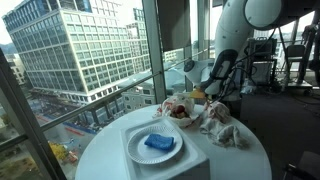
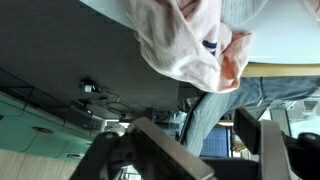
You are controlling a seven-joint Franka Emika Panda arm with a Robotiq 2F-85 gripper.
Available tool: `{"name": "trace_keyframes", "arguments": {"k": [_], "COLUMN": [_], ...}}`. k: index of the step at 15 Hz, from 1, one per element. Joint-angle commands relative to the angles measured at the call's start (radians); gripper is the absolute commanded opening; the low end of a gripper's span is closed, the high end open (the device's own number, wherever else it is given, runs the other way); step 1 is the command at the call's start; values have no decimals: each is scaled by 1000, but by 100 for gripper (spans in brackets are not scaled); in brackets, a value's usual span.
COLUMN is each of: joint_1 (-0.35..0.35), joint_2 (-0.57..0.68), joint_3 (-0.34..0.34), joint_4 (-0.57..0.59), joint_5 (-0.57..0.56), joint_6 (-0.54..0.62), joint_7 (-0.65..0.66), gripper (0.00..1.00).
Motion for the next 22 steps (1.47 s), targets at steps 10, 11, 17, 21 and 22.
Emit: {"name": "trace_keyframes", "arguments": {"k": [10,11,17,21,22], "joint_1": [-226,-260,-590,-442,-406], "joint_2": [-351,-352,-318,-356,-331], "joint_3": [391,428,776,621,571], "joint_4": [-397,-416,-457,-394,-422], "joint_5": [283,337,591,780,804], "joint_6": [249,261,119,-203,-83], "joint_7": [-576,-659,-1104,-1340,-1325], "gripper": [100,100,100,100,100]}}
